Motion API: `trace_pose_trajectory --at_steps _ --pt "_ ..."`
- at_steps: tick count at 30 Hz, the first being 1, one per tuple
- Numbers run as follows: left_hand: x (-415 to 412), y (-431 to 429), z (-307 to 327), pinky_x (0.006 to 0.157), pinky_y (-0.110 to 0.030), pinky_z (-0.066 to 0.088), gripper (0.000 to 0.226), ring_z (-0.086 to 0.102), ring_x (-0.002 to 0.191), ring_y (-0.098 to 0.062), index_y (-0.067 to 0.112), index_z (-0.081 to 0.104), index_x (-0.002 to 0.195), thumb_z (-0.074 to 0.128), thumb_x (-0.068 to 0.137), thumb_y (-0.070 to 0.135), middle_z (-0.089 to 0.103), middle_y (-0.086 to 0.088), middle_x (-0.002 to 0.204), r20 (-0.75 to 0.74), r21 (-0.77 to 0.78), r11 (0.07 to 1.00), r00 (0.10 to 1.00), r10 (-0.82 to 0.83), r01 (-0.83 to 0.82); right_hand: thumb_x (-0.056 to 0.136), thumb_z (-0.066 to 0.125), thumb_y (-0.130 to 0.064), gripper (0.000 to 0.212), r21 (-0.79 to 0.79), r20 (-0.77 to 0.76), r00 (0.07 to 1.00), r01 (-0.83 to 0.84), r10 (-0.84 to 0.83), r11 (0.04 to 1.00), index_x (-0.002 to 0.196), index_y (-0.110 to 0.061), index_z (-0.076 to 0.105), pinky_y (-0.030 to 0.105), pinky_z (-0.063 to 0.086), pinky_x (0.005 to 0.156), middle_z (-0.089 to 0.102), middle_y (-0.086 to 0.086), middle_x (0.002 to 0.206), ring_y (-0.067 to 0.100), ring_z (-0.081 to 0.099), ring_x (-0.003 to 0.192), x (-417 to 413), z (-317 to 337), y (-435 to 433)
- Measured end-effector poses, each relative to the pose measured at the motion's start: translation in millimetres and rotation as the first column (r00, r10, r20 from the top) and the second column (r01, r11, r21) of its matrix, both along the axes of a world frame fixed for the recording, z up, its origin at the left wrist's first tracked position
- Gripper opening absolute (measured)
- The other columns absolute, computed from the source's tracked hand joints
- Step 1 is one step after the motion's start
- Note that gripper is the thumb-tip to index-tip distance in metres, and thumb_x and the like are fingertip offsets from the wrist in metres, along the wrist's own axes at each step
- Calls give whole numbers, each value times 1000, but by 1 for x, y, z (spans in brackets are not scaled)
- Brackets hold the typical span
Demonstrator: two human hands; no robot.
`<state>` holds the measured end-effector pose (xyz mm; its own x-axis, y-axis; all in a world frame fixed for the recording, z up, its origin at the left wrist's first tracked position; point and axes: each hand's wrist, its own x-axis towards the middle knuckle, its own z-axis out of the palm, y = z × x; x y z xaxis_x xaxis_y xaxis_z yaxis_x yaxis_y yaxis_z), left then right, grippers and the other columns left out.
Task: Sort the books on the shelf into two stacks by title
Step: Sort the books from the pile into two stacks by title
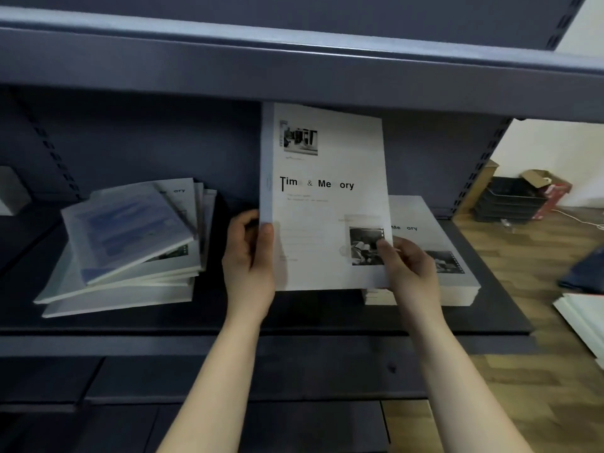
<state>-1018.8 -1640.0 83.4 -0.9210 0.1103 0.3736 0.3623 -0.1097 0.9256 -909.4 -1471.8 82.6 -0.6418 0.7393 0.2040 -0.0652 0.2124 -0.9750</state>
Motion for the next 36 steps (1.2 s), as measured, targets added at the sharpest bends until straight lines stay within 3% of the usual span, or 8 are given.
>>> trace_pose_trajectory --at_steps 4,10,13,18,22,26,31,36 --pt "18 27 -7 77 -9 46 19 59 96 6 30 52 114 50 96 30 62 18 103 9 -51 996 997 -74 74 88 65 -13 11 -92 -42 999 -5 1 996 98 -16 67 11 48 64 73 -2 86 7 67 78 16 -2 24" --pt "26 52 -16 70 -8 45 23 60 88 8 26 54 117 55 94 29 65 16 99 55 -176 966 982 -181 188 87 59 2 16 -172 -108 993 32 -51 985 99 -6 65 32 52 75 72 8 93 22 68 86 37 -14 54" --pt "26 53 -25 68 -7 45 20 59 84 9 29 60 113 54 94 33 65 18 93 24 -318 926 978 -206 203 85 60 3 20 -156 -97 992 61 -77 986 84 -16 67 32 49 70 71 6 85 22 66 78 45 -15 68" --pt "26 58 -43 69 -29 51 20 59 75 -3 23 65 98 48 97 32 66 12 88 -150 -623 777 962 -227 86 84 64 -5 13 -125 -5 995 103 -104 987 86 -17 69 38 50 73 74 7 87 29 69 81 54 -18 96" --pt "27 64 -54 65 -27 45 13 54 79 -9 22 61 93 48 94 23 60 8 88 -219 -773 633 923 -315 33 83 66 -5 13 -112 23 988 154 -152 982 83 -16 71 40 51 77 73 5 85 28 68 81 55 -20 112" --pt "22 70 -62 77 -31 45 13 54 87 -12 21 65 93 52 90 20 63 6 92 -278 -802 597 895 -349 -17 77 70 -17 6 102 141 960 230 -243 968 82 -19 71 34 48 70 72 1 77 24 66 74 53 -22 125" --pt "19 75 -74 80 -32 43 11 53 94 -15 18 67 93 57 89 21 61 5 95 -329 -807 586 879 -345 -72 80 66 -21 11 518 280 865 229 -416 824 77 -10 66 32 41 54 65 11 67 31 59 64 52 -21 130" --pt "18 76 -77 83 -31 42 12 52 98 -14 18 67 95 59 88 20 61 5 101 -340 -803 590 877 -340 -83 76 69 -17 21 633 268 823 242 -501 735 70 1 62 40 43 59 56 12 62 33 51 71 48 -22 132"
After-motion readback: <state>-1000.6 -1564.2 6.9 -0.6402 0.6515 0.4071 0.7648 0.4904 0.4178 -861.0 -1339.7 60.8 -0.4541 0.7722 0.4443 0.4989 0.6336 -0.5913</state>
